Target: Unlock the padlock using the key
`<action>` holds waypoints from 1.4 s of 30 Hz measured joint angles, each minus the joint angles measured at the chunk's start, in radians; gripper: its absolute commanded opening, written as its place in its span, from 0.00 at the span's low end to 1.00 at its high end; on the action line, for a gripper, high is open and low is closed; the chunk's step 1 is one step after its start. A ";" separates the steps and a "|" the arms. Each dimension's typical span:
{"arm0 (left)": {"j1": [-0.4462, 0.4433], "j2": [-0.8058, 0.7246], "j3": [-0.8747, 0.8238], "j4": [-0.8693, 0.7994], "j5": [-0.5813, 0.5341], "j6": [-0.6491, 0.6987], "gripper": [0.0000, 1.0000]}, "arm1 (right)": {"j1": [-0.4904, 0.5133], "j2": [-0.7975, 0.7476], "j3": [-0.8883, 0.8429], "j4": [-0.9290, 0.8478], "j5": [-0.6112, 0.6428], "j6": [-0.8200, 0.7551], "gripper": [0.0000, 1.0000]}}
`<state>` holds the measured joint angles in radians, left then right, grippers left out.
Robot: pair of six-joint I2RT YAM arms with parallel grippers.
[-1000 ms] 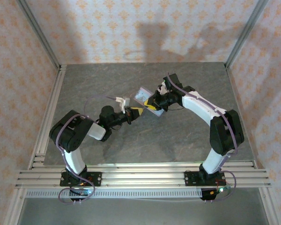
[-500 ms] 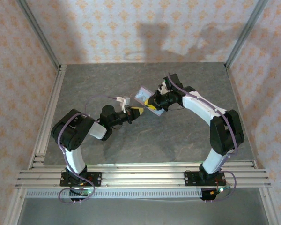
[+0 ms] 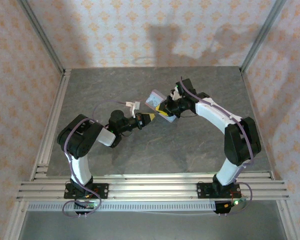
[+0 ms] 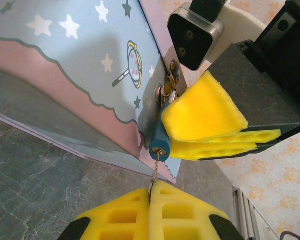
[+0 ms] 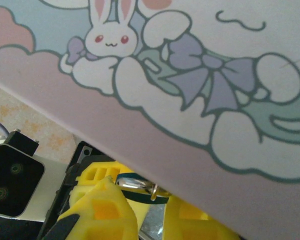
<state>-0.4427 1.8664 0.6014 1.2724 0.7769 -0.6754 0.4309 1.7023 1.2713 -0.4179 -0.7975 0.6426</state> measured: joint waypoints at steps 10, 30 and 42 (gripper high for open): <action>-0.044 -0.066 -0.015 -0.089 -0.107 0.096 0.00 | 0.002 0.000 0.000 -0.003 0.012 -0.001 0.00; -0.032 -0.031 0.028 -0.095 0.026 -0.018 0.00 | 0.002 0.000 0.006 -0.039 0.019 -0.084 0.00; -0.010 -0.032 0.037 -0.140 0.054 -0.004 0.00 | 0.017 0.000 0.008 -0.073 -0.041 -0.143 0.00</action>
<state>-0.4522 1.8343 0.6388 1.1320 0.8307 -0.6792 0.4477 1.7020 1.2793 -0.4908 -0.8383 0.4999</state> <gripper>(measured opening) 0.048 0.090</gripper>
